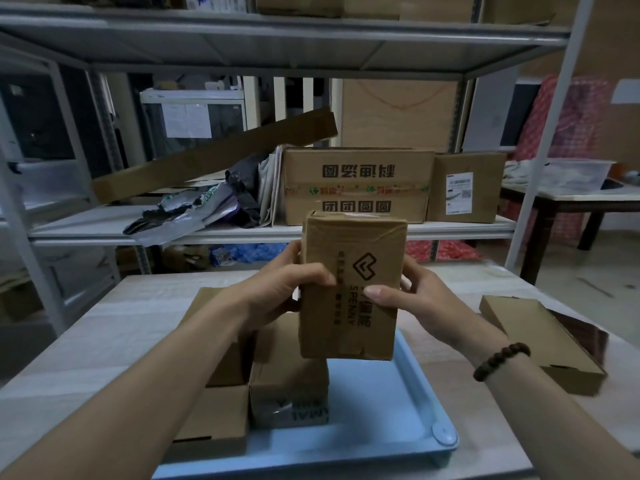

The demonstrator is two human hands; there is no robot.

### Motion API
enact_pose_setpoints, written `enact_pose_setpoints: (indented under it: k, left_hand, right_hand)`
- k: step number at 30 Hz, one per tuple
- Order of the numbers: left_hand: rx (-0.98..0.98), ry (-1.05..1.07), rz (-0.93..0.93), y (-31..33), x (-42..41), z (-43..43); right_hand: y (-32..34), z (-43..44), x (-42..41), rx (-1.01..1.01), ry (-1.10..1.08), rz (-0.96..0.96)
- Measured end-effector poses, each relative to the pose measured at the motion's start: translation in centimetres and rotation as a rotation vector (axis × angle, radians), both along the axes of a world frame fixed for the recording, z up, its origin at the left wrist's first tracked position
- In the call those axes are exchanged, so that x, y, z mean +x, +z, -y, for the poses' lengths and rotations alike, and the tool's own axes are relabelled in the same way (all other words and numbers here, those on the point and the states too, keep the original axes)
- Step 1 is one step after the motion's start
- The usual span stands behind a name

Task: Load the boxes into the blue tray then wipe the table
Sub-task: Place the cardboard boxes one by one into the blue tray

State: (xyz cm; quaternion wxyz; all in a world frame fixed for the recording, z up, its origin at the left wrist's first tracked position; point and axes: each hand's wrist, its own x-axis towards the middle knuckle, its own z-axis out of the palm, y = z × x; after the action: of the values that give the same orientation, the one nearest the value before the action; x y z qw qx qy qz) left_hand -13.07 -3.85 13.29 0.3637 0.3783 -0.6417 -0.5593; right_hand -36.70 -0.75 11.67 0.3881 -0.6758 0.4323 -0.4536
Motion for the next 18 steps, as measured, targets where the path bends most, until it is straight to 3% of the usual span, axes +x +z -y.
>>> enact_pose_setpoints:
  k: [3,6,18]
  left_hand:
    - [0.013,-0.031,0.027,0.2,0.7,-0.1]
    - [0.006,-0.054,0.016,0.4,0.7,-0.4]
    - [-0.053,0.029,0.053,1.2,0.5,-1.4]
  right_hand:
    - [0.0,0.1,-0.4,0.061,0.072,-0.028]
    - [0.4,0.2,-0.6,0.113,0.080,0.068]
    - [0.9,0.1,-0.3,0.185,0.112,0.127]
